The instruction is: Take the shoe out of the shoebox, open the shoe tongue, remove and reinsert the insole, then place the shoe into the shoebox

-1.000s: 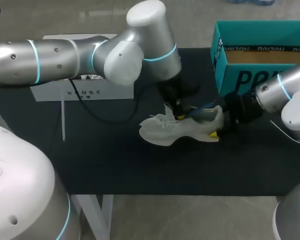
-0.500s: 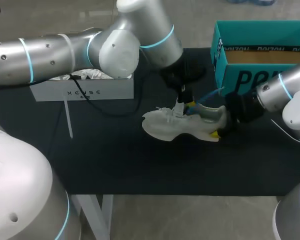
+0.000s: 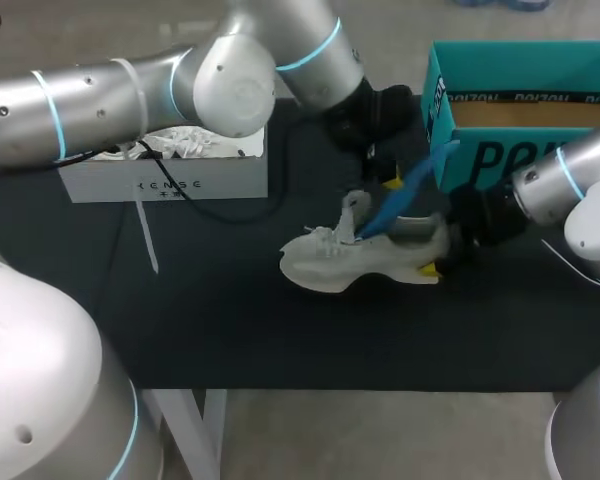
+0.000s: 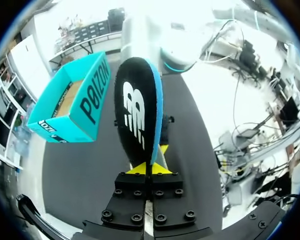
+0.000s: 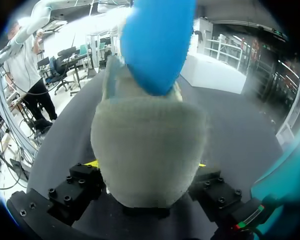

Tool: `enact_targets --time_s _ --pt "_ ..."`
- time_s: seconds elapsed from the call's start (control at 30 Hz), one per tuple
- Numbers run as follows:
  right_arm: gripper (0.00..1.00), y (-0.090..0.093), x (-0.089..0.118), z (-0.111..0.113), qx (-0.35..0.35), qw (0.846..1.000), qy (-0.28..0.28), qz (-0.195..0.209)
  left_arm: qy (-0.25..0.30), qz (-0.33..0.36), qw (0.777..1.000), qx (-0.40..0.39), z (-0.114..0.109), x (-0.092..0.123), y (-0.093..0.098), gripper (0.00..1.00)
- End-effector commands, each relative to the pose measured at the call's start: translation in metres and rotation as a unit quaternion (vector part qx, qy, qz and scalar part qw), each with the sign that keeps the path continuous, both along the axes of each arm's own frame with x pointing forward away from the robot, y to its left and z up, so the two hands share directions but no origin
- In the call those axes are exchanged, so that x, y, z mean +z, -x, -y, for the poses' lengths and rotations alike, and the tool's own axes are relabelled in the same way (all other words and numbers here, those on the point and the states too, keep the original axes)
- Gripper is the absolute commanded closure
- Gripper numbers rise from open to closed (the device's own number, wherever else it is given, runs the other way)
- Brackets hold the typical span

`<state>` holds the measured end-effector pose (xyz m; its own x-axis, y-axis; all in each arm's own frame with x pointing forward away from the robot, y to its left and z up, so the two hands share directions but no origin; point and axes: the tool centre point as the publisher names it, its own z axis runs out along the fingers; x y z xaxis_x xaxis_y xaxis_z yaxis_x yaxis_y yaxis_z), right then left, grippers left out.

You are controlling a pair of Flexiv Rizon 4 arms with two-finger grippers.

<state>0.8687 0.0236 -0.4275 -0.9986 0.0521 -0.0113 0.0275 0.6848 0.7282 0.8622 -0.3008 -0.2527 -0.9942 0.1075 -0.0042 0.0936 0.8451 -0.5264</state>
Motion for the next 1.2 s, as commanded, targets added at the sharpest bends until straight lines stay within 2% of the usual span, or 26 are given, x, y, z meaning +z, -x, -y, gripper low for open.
enact_targets --time_s 0.03,0.13,0.2,0.63,0.7,0.77,0.8,0.87,1.03,1.2 --pt "1.0 0.0 -0.002 -0.001 0.0 1.0 0.001 0.001 0.019 -0.004 1.0 -0.015 0.013 -0.001 -0.007 1.0" --pt "1.0 0.0 -0.002 -0.001 0.0 1.0 0.001 0.001 0.033 0.003 0.999 -0.039 0.017 0.016 -0.005 1.0" --pt "1.0 0.0 -0.002 -0.001 0.0 1.0 0.001 0.001 0.009 0.011 0.998 -0.055 0.016 0.03 -0.002 1.0" --pt "1.0 0.0 -0.002 -0.001 0.0 1.0 0.001 0.001 0.009 0.011 0.998 -0.055 0.016 0.03 -0.002 1.0" --pt "1.0 0.0 -0.002 -0.001 0.0 1.0 0.001 0.001 0.041 -0.045 0.997 -0.054 0.006 0.055 0.009 1.0" --pt "1.0 0.0 -0.002 -0.001 0.0 1.0 0.001 0.001 0.073 -0.073 0.993 -0.056 -0.002 0.08 0.02 1.0" --pt "1.0 0.0 -0.002 -0.001 0.0 1.0 0.001 0.001 0.089 -0.112 0.988 -0.051 -0.008 0.097 0.028 1.0" --pt "1.0 0.0 -0.002 -0.001 0.0 1.0 0.001 0.001 0.117 -0.147 0.98 -0.058 -0.017 0.121 0.042 1.0" --pt "1.0 0.0 -0.002 -0.001 0.0 1.0 0.001 0.001 0.146 -0.207 0.965 -0.065 -0.036 0.164 0.076 1.0" --pt "1.0 0.0 -0.002 -0.001 0.0 1.0 0.001 0.001 0.186 -0.235 0.95 -0.093 -0.047 0.194 0.109 1.0"
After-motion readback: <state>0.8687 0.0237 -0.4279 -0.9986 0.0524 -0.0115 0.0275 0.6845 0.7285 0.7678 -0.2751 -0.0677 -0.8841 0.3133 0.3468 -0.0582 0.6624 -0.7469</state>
